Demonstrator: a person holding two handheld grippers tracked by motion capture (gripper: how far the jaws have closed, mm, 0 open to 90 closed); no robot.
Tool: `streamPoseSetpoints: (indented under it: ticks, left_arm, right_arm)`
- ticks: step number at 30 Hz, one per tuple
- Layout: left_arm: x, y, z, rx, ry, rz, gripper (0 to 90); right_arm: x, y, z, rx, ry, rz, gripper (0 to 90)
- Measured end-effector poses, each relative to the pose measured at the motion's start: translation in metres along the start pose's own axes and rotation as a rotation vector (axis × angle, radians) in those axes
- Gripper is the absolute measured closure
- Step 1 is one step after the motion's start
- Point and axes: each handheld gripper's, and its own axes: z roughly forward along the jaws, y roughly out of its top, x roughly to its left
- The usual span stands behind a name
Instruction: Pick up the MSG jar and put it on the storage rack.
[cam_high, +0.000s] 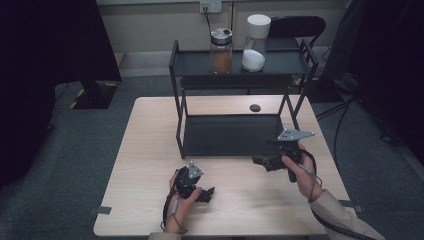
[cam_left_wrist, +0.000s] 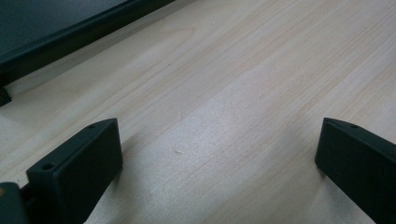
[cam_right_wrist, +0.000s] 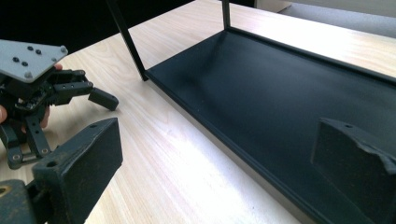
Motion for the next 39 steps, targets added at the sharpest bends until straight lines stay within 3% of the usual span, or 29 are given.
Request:
streamPoseSetpoints:
  ticks: [22, 39]
  left_arm:
    - [0.0, 0.0, 0.0, 0.0, 0.0, -0.001, 0.0]
    - [0.0, 0.0, 0.0, 0.0, 0.0, -0.001, 0.0]
  right_arm:
    - [0.005, -0.023, -0.011, 0.042, -0.041, -0.043, 0.6]
    - [0.004, -0.041, -0.021, 0.081, -0.047, -0.053, 0.7]
